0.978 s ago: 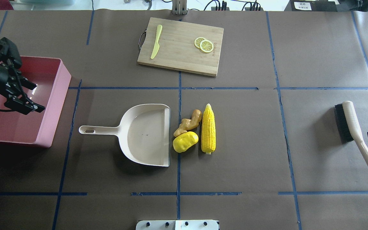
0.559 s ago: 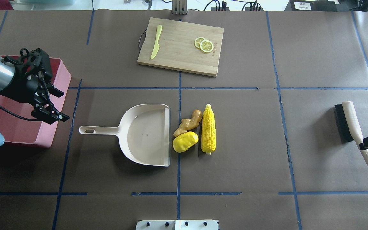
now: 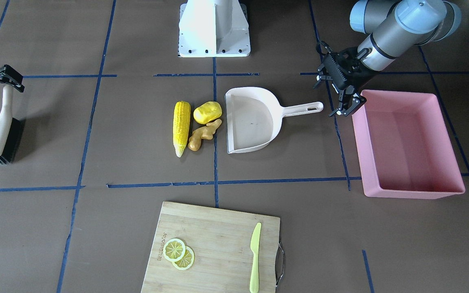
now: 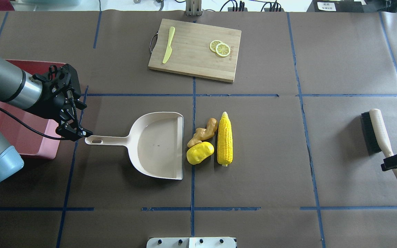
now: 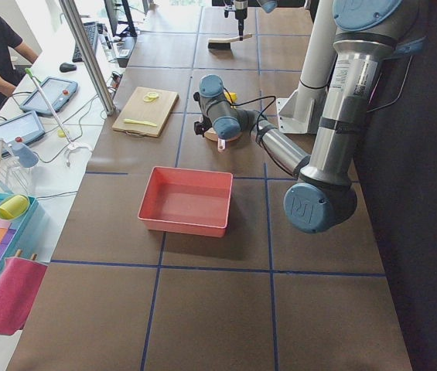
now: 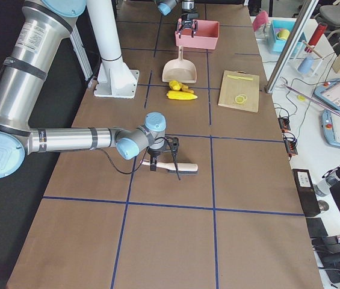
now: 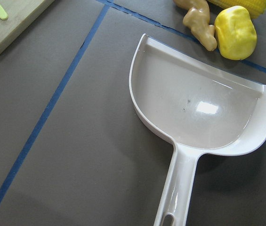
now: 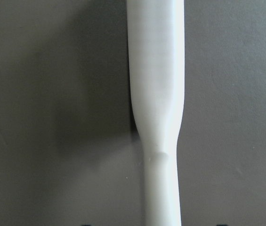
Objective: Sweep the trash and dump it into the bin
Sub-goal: 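Reach the left gripper to the dustpan handle while the right grasps the brush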
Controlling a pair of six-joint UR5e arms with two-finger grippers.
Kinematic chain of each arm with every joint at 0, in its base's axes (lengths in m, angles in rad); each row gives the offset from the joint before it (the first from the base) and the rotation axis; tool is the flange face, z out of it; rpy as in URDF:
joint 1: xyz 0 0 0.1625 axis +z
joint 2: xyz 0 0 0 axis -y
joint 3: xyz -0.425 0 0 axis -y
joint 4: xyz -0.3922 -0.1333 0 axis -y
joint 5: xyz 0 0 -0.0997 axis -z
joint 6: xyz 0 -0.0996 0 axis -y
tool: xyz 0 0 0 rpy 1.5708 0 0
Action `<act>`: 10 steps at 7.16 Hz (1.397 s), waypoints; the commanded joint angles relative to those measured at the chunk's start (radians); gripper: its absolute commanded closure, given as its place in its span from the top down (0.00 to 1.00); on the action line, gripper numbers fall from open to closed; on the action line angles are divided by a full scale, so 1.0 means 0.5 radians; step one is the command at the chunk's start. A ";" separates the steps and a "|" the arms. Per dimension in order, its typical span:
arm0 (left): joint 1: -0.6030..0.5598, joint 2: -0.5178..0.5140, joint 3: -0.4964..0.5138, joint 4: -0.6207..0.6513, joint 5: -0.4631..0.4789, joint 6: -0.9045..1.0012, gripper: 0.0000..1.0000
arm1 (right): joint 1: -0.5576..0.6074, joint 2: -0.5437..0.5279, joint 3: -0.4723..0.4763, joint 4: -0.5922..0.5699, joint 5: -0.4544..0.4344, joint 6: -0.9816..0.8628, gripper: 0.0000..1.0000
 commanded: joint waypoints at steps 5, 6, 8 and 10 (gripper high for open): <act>0.260 -0.011 0.006 0.000 0.225 0.122 1.00 | -0.060 -0.028 0.161 -0.009 -0.051 -0.021 0.00; 0.261 -0.014 0.027 0.009 0.259 0.400 1.00 | -0.084 -0.031 0.223 -0.012 -0.054 -0.018 0.00; 0.264 -0.179 0.030 0.403 0.284 0.760 1.00 | -0.185 0.006 0.330 -0.018 -0.057 0.009 0.00; 0.318 -0.244 0.058 0.540 0.391 0.896 1.00 | -0.262 0.082 0.380 -0.027 -0.069 0.055 0.00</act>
